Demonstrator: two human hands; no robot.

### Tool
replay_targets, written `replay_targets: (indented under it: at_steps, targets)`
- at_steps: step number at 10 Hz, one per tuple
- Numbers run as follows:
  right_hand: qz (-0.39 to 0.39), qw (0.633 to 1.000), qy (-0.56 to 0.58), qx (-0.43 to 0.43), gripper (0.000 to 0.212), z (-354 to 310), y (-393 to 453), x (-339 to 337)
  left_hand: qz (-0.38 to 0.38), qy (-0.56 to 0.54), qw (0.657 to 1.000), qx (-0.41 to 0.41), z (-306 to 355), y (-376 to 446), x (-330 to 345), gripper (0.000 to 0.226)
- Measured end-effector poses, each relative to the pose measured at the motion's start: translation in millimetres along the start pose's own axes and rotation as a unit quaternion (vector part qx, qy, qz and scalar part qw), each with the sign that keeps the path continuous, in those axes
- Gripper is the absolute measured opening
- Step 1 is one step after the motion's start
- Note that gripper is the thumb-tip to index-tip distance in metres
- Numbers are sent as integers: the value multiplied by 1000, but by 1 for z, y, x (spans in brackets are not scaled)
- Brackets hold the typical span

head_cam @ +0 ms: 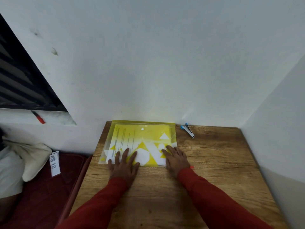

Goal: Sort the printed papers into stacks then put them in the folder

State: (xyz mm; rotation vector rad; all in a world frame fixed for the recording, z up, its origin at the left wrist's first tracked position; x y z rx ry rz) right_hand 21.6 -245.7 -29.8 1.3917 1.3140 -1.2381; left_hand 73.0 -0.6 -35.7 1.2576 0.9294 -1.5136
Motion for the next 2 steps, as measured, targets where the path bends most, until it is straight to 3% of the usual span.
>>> replay_targets:
  at_steps: [1, 2]
  targets:
    - [0, 1000, 15, -6, 59, 1, -4, -9, -24, 1, 1000, 4, -1, 2, -3, 74]
    - [-13, 998, 34, -46, 59, 0, -4, -26, 33, -2, 999, 21, 3, 0, -8, 76]
Point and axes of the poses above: each hand's wrist, its own y-axis towards the middle knuckle, its own x-axis out of the palm, z = x × y, the point moved 5 cm from there along y, towards the middle knuckle, and after that the axes turned 9 degrees about z, right-handed, at the moved point
